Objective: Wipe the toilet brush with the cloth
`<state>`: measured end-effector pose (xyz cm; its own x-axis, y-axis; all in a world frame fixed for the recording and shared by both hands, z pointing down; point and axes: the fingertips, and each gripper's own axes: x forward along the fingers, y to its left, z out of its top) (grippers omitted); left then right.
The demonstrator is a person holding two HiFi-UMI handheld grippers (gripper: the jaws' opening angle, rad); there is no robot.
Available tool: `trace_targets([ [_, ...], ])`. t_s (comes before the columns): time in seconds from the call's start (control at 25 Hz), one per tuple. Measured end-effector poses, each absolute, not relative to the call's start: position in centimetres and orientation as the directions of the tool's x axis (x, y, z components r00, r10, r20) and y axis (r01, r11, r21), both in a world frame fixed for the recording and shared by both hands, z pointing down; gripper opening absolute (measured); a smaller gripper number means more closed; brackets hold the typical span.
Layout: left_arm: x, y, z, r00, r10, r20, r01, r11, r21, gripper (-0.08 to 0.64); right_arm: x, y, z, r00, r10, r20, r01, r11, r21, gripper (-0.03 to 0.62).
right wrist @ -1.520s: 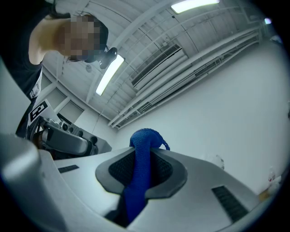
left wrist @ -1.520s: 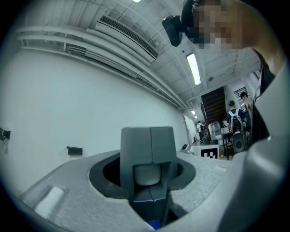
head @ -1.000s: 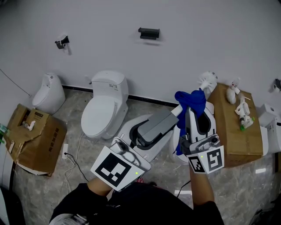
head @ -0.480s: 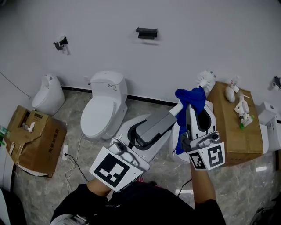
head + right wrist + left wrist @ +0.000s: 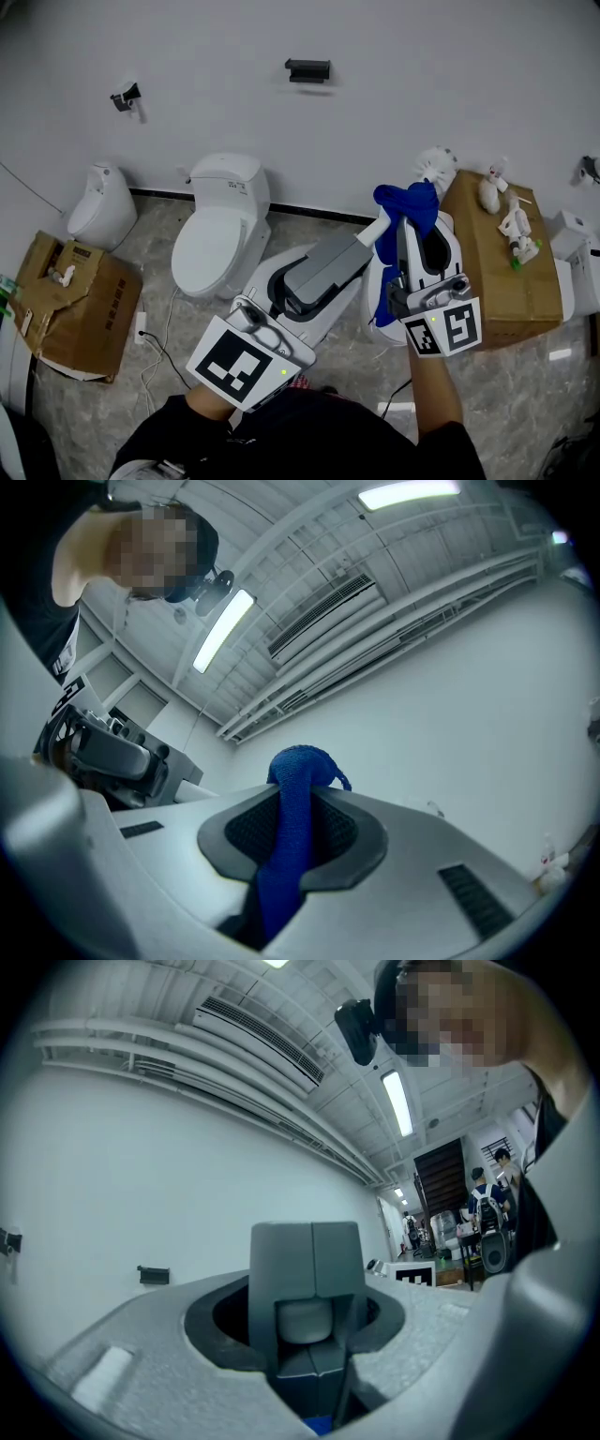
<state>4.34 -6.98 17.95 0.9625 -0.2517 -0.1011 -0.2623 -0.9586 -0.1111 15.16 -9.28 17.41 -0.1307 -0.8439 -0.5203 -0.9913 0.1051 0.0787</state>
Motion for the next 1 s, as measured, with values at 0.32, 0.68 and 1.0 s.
trace_targets([
  [0.32, 4.1, -6.9, 17.9, 0.964, -0.246, -0.101, -0.257, -0.96, -0.112, 0.179, 15.7, -9.4, 17.5, -0.11, -0.85, -0.515, -0.994, 0.085, 0.073, 0.064],
  [0.68, 3.9, -6.9, 18.0, 0.965, -0.243, -0.099, -0.253, -0.961, -0.108, 0.179, 16.6, -9.7, 17.9, -0.083, -0.859, -0.506, -0.996, 0.057, 0.066, 0.064],
  [1.0, 3.8, -6.8, 17.8, 0.965, -0.242, -0.103, -0.252, -0.962, -0.108, 0.179, 17.2, -9.9, 17.9, -0.07, -0.865, -0.496, -0.997, 0.042, 0.069, 0.064],
])
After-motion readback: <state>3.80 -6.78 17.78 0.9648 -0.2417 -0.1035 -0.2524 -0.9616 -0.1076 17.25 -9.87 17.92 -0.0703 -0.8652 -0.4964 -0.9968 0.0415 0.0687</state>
